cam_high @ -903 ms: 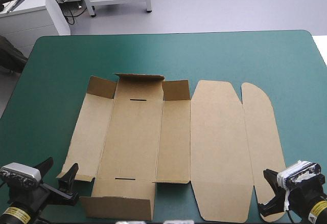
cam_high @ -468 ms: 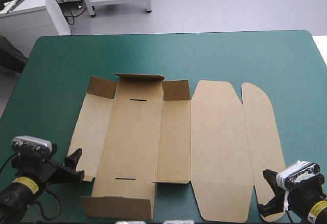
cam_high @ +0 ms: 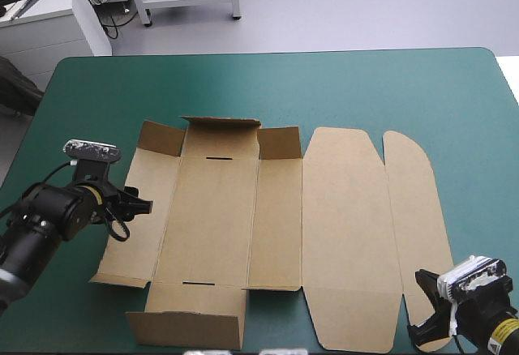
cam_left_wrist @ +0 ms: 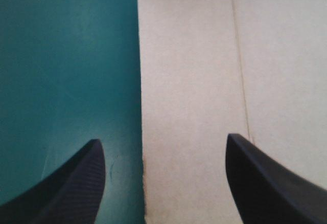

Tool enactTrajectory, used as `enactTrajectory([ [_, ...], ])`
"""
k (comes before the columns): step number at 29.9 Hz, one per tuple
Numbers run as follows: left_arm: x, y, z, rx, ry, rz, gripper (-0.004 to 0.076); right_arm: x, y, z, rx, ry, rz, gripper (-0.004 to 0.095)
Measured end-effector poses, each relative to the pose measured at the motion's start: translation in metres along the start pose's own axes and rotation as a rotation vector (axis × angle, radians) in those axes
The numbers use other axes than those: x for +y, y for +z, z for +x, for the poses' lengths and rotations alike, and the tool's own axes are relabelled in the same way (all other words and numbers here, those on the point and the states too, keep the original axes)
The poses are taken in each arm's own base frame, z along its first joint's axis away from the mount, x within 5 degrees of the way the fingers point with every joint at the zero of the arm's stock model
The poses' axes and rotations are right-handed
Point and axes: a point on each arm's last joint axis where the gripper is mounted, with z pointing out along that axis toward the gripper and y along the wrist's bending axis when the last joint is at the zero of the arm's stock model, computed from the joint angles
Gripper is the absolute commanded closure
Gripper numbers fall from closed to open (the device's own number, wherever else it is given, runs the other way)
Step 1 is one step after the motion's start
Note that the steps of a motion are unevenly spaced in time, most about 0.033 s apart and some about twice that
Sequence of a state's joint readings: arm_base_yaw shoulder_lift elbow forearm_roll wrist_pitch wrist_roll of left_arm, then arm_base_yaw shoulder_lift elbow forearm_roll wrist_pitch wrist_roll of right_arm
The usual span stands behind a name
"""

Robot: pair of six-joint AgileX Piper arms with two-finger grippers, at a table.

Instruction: Fold the box

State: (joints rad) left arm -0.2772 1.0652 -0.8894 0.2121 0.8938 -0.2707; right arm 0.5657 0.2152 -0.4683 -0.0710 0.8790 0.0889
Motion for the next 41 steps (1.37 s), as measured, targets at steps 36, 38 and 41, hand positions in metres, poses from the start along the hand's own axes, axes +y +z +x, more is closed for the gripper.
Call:
enactTrajectory([
  [36,0.08,0.124,0.032,0.333,-0.222,0.707,0.0251,0.002,0.0,0.0,0.002,-0.007,-0.023,0.0927],
  [38,0.076,0.126,0.035,0.31,-0.229,0.756,0.0252,0.002,0.0,0.0,0.001,-0.007,-0.023,0.0927],
  [41,0.072,0.128,0.035,0.276,-0.246,0.793,0.0252,0.002,0.0,0.0,0.0,-0.009,-0.022,0.0927],
])
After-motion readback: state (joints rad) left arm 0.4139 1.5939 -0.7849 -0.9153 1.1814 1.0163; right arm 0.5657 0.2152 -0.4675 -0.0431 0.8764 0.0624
